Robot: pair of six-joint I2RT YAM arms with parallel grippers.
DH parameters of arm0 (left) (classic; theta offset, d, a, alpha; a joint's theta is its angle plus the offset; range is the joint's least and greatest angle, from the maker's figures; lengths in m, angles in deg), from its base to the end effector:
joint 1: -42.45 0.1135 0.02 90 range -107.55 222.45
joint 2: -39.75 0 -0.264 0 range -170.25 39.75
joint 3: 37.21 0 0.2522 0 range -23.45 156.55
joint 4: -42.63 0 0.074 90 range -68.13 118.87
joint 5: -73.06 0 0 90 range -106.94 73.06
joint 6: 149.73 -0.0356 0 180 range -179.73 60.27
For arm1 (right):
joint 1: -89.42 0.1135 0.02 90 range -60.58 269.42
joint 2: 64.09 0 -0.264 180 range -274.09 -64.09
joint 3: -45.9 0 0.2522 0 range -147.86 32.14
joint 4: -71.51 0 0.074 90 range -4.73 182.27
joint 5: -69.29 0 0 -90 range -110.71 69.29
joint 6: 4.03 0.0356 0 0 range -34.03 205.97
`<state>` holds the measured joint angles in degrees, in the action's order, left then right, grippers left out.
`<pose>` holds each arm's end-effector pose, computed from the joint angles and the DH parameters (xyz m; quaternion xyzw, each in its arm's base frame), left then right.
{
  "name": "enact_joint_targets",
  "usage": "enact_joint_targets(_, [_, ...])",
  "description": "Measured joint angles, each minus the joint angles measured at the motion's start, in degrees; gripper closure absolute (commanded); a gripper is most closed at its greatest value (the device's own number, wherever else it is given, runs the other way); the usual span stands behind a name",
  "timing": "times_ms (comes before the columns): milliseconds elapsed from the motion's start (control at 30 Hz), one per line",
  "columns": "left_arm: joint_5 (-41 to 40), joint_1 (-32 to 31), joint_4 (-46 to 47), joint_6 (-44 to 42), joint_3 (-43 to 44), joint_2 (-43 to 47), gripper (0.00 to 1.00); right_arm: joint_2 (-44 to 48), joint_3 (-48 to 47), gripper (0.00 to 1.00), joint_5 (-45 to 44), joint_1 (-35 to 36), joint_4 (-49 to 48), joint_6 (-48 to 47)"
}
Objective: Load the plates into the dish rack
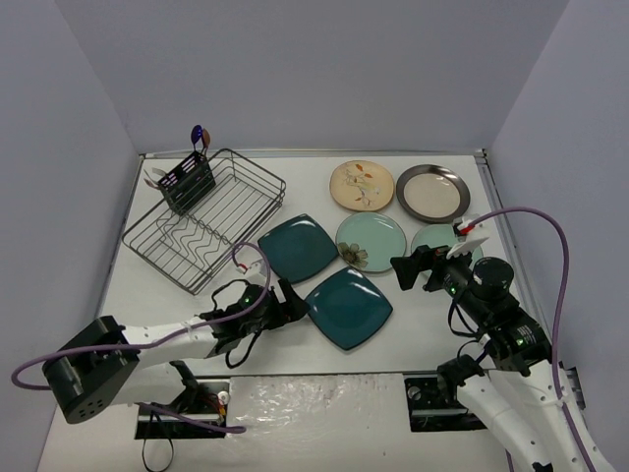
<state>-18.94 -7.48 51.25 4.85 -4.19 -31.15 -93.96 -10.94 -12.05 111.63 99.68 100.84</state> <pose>0.1479 -0.1739 0.1546 -0.1187 0.8545 -0.4170 0.2861 0.1137 0.0522 0.3571 -0.0983 0.7076 0.2730 0.6443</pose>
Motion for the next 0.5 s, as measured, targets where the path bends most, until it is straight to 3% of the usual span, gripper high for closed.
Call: enact_joint_targets(500, [7.1,-0.6,27.1,5.8,0.4,-18.4,0.39,1.6,0.5,0.00,0.5,0.0,-0.4,0.1])
